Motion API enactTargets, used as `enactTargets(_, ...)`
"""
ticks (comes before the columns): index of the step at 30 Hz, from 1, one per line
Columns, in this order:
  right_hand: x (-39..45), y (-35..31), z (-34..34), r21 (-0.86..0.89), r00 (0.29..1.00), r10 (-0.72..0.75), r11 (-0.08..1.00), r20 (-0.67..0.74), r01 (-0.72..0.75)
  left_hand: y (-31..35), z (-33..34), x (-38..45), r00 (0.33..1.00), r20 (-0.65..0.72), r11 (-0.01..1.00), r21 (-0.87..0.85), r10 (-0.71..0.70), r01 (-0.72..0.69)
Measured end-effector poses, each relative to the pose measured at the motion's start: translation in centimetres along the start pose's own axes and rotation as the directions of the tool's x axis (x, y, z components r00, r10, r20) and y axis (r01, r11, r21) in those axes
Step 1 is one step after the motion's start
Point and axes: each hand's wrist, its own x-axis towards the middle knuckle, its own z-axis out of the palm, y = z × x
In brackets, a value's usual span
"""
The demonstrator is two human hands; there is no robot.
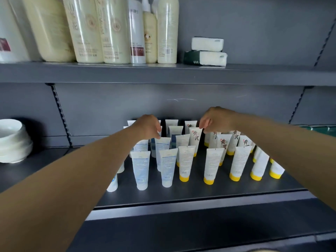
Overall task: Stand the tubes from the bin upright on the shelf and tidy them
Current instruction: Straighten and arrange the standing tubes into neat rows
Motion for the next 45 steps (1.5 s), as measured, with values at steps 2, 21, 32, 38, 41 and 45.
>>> enactTargets(2, 0.6, 0.1, 0.0, -0.004, 1.000, -0.002, 1.000, 0.007, 0.002, -0.2, 0.1, 0.5, 1.000, 0.001, 1.000, -0.013, 0.003, -0.003)
enactTargets(21, 11.8, 1.4, 5.7, -0.019, 0.970, -0.177, 0.983, 0.168, 0.183, -1.6, 3.6, 8.0, 0.950, 0.314, 0.984, 0.168, -0.001, -0.054)
enactTargets(32, 12.8, 1.0, 6.2, -0.063, 0.956, -0.193, 0.975, 0.220, 0.212, -1.7, 3.7, 8.0, 0.961, 0.275, 0.992, 0.126, -0.020, -0.015)
enactTargets(38, 12.3, 1.1, 6.4, -0.086, 0.973, -0.116, 0.987, 0.198, 0.136, -2.2, 4.3, 7.8, 0.972, 0.237, 0.990, 0.139, -0.012, -0.022)
enactTargets(41, 11.9, 1.5, 6.3, -0.096, 0.976, -0.039, 0.994, 0.212, 0.061, -2.4, 4.5, 7.9, 0.973, 0.230, 0.989, 0.147, -0.014, -0.021)
enactTargets(45, 11.4, 1.5, 6.0, -0.068, 0.976, 0.045, 0.997, 0.215, -0.031, -2.5, 4.6, 8.0, 0.975, 0.221, 0.991, 0.134, -0.024, -0.006)
